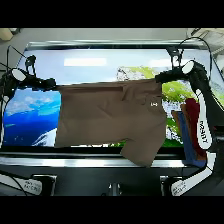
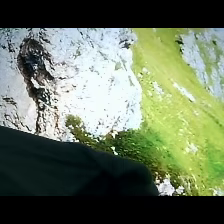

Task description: Fold the shirts.

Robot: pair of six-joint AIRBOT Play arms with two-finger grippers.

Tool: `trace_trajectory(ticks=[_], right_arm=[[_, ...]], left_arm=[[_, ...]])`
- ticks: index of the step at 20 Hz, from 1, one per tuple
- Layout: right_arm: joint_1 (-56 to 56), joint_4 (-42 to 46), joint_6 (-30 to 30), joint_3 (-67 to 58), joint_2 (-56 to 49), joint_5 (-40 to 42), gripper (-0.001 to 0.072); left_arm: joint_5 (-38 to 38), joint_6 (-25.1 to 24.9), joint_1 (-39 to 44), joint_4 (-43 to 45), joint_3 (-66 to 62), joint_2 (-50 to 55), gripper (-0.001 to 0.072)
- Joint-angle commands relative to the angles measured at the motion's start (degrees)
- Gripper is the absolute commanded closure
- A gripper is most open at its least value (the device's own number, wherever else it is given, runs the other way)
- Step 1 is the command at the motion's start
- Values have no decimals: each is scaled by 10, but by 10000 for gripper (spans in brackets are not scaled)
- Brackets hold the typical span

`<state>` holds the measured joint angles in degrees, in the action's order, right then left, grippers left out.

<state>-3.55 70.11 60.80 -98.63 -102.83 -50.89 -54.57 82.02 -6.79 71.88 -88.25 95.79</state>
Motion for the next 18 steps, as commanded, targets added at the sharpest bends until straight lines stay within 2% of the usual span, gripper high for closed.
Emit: trace_trajectory(ticks=[1, 3, 5, 6, 10, 16, 17, 18], right_arm=[[1, 24, -25, 0, 10, -76, 694], [1, 69, -48, 0, 31, -188, 695], [1, 132, -46, 1, 25, -310, 696], [1, 141, -40, 5, 16, -338, 696], [2, 85, -23, 31, -10, -358, 696], [2, 80, 18, 58, -13, -358, 693], [2, 79, 20, 58, -13, -355, 654], [1, 79, 20, 57, -12, -352, 446]], left_arm=[[-52, -40, -3, 3, -9, 2, 675], [-142, -58, -8, 4, -8, -10, 675], [-231, -58, -6, 4, 1, -4, 675], [-256, -58, -6, 4, 17, -1, 675], [-244, -58, -12, 12, 82, 4, 676], [-235, -52, -10, 12, 83, 21, 674], [-235, -44, -10, 4, 83, 23, 644], [-239, -41, -13, 0, 82, 23, 461]])
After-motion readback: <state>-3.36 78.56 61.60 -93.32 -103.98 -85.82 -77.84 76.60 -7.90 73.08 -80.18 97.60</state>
